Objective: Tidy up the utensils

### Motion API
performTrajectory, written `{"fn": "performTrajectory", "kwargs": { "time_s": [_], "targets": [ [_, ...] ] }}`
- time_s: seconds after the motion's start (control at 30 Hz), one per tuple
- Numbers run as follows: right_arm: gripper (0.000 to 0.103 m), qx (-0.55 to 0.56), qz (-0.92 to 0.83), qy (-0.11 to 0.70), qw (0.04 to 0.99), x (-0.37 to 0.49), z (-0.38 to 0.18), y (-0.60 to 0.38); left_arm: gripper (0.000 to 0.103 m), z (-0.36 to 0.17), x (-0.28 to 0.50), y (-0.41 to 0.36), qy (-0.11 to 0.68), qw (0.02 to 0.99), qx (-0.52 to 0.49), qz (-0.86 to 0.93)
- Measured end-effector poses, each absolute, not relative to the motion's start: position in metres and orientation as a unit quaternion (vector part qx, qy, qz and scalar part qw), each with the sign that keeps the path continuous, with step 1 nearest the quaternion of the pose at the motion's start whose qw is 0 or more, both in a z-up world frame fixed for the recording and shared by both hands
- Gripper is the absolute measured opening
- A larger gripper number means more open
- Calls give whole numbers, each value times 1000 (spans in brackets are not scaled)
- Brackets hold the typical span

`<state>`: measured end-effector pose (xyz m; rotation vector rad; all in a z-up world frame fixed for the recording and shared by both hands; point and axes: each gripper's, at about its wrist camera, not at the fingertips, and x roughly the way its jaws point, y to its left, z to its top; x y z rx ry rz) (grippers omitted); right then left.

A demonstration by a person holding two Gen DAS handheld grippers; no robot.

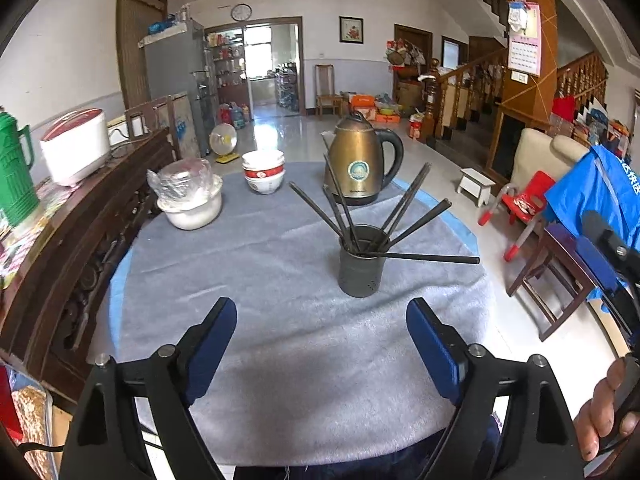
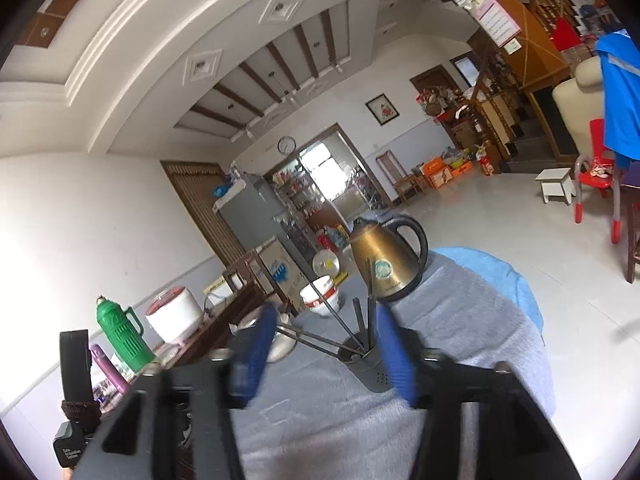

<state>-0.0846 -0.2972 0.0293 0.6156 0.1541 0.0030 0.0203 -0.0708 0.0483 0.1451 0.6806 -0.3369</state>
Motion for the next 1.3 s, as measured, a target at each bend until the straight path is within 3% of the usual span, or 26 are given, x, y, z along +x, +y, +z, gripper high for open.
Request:
{"fn": "performTrajectory", "kwargs": {
  "time_s": [0.13,0.3,0.8,1.3],
  "targets": [
    [60,296,-7,72,953,-114,37,-287,88,56,3,-62,333,928,75,-151],
    [65,270,-23,79,959,-136,36,-268,96,61,-15,-50,313,936,90,-132],
    [65,158,-72,138,975,-116,32,-193,97,56,-27,-18,277,952,108,-66],
    [68,152,-89,144,974,-117,36,-184,97,57,-35,-8,261,958,106,-53]
  ]
}}
